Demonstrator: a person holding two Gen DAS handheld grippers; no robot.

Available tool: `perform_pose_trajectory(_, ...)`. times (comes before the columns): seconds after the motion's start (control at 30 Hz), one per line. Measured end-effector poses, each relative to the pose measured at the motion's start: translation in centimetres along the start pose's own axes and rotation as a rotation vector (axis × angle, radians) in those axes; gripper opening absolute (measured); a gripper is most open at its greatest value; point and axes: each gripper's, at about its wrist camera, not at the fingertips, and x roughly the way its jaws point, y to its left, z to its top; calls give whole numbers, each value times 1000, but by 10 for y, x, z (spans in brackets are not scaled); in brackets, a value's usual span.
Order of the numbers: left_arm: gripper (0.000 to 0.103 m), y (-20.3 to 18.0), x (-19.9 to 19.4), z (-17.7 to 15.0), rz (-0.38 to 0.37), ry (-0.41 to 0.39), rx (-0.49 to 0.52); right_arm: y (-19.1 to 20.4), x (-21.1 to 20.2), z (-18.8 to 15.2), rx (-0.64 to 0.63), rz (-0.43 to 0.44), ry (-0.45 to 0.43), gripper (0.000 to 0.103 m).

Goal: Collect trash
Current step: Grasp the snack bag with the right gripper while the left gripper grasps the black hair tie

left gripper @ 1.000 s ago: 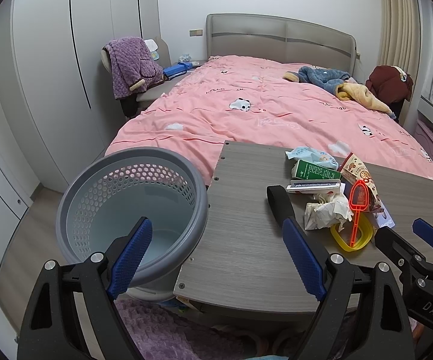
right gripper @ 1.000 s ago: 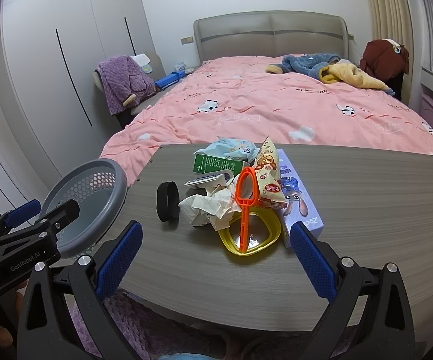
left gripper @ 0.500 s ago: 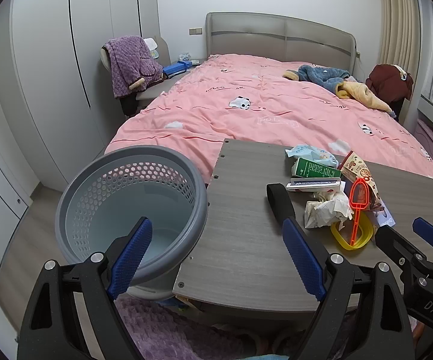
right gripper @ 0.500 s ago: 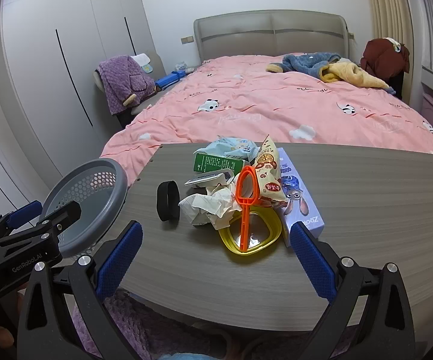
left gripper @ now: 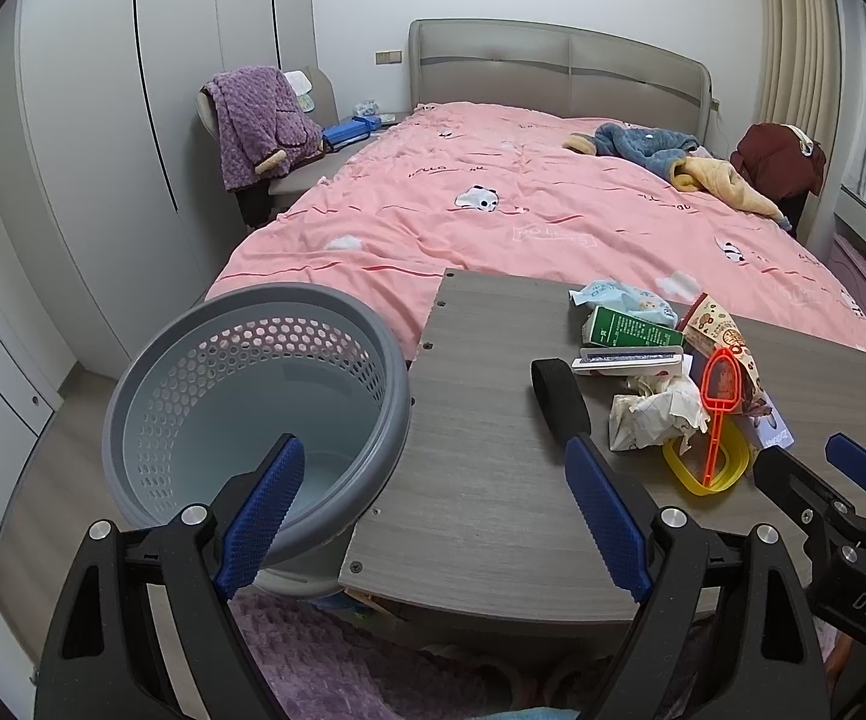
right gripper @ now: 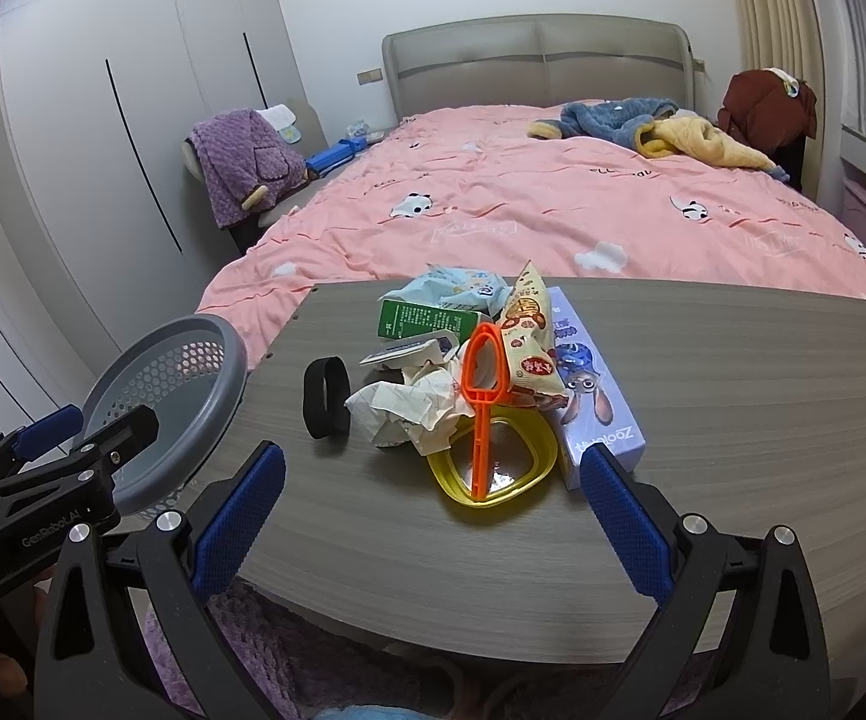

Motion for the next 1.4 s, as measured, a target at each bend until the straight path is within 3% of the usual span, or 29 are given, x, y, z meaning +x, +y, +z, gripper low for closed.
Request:
perform_pose_trajectory(0.3, 85, -3, 23, -2, -11, 46, -1, -40, 18, 6, 56, -55, 13, 97)
perform_pose_trajectory(0.8, 85, -11, 56, 5, 1, 99, 12, -76, 75, 62, 65, -116, 59, 95)
perform_pose_trajectory(1.2, 85, -7, 73, 12, -3, 123, -5, -58, 115, 72, -11, -115, 166, 69)
perform_pose_trajectory(1.27, 84, -6, 75, 12, -4, 126, -3, -56, 118, 71, -17, -114, 181, 59)
perform_pose_trajectory(1.4, 84, -6, 78, 12, -10, 131, -5, -53, 119, 67, -26, -110, 193, 49)
